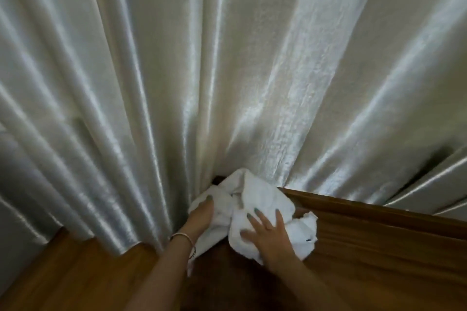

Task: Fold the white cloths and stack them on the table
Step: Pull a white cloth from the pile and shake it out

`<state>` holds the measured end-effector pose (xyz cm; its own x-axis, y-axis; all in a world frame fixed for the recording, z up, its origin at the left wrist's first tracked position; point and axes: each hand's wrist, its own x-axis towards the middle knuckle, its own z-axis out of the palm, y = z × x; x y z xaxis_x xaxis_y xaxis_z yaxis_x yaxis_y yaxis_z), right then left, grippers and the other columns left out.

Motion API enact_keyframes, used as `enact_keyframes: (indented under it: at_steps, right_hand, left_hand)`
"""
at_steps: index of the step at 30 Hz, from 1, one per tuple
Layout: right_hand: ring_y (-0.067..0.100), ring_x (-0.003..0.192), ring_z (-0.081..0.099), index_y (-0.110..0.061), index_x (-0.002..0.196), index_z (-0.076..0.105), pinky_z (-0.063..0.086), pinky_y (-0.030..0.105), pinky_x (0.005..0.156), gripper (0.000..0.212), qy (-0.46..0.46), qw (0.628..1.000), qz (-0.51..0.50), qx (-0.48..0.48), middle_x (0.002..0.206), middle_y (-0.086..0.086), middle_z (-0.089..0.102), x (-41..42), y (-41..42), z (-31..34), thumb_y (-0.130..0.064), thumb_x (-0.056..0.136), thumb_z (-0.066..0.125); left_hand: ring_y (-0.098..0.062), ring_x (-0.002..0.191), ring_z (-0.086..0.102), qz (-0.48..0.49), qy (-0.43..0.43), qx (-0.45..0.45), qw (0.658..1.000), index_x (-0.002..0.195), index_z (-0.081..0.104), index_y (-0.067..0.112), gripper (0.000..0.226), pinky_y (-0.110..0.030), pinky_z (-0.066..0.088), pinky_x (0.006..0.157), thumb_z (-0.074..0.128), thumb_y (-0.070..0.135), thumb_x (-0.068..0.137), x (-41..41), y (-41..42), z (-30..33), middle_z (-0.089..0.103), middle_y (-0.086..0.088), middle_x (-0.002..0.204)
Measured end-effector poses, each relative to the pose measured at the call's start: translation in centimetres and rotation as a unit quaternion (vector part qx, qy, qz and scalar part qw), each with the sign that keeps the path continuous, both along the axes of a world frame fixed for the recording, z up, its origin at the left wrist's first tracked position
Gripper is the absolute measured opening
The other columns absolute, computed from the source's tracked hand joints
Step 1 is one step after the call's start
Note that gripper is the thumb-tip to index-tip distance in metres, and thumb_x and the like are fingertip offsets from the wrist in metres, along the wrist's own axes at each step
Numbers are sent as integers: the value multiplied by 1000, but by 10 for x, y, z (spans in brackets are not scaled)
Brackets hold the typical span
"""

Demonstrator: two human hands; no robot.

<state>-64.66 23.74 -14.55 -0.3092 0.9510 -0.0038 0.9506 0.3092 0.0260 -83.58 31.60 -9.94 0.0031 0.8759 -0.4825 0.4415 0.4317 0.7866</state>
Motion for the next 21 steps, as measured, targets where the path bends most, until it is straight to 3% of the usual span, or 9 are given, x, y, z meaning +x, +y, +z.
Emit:
enact_keyframes:
  at_steps: [2, 5, 8, 10, 11, 13, 16, 18, 21]
  right_hand:
    - [22, 139, 38, -48, 119, 55, 7, 64, 105, 87, -22, 993, -15, -116, 140, -1, 54, 2, -4, -20, -55, 35, 78]
    - [6, 144, -5, -45, 125, 48, 2, 63, 112, 61, 81, 995, -53, -41, 156, -7, 28, -5, 10, -5, -66, 68, 55]
    - [26, 147, 10, -39, 130, 45, 20, 58, 112, 72, 178, 968, -168, 47, 154, 2, 25, -1, 20, -1, -73, 67, 55]
    - [34, 144, 11, -50, 141, 26, 22, 59, 111, 84, 162, 962, -219, 14, 156, 7, 17, 9, 19, -11, -73, 67, 57]
    - [34, 146, 4, -55, 144, 13, 19, 59, 112, 86, 135, 966, -220, -13, 159, 7, 8, 14, 17, -20, -72, 71, 57]
    - [30, 148, -9, -59, 144, -2, 12, 55, 116, 86, 112, 970, -211, -49, 162, 5, -8, 22, 15, -36, -67, 80, 55]
    - [28, 148, -12, -58, 144, -2, 8, 48, 119, 84, 143, 967, -207, -43, 162, 4, -11, 26, 13, -41, -64, 83, 55]
    - [28, 148, -11, -57, 145, -1, 7, 49, 118, 84, 152, 962, -225, -39, 162, 3, -10, 27, 11, -40, -63, 83, 55]
    - [28, 148, -13, -55, 146, 0, 5, 50, 118, 84, 150, 952, -263, -31, 162, 3, -10, 34, 0, -38, -62, 83, 56]
  left_hand:
    - [-29, 131, 39, 8, -35, -41, 999, 145, 29, 12, 60, -33, 31, 107, 34, 48, 98, 4, -1, -19, 37, -11, 147]
    - [-27, 136, 34, -54, -3, -6, 999, 149, 24, 19, 71, -34, 23, 113, 38, 59, 92, 9, 2, -44, 33, -5, 150]
    - [-30, 127, 45, 19, 37, -9, 999, 140, 43, 15, 97, -39, 30, 111, 42, 83, 70, 10, 6, -78, 47, -7, 142]
    - [-33, 130, 41, 104, 67, -32, 992, 141, 40, 12, 110, -44, 31, 111, 45, 86, 60, 11, 11, -94, 43, -12, 144]
    - [-34, 134, 36, 119, 82, -41, 989, 144, 35, 13, 108, -46, 28, 113, 47, 84, 63, 14, 11, -97, 38, -13, 148]
    - [-36, 131, 37, 128, 123, -1, 984, 139, 41, 12, 79, -44, 32, 109, 51, 64, 81, 21, 13, -107, 41, -15, 145]
    - [-35, 88, 59, 137, 116, 156, 971, 84, 65, 9, 22, -34, 42, 71, 48, 18, 93, 48, 1, -106, 66, -18, 94]
    - [-19, 59, 49, 97, 67, 206, 971, 56, 45, 14, 34, -30, 32, 57, 48, 3, 88, 73, -13, -100, 55, -7, 60]
    - [-10, 52, 41, 57, 27, 210, 976, 53, 37, 15, 38, -29, 32, 55, 49, 5, 87, 95, -20, -92, 50, -3, 52]
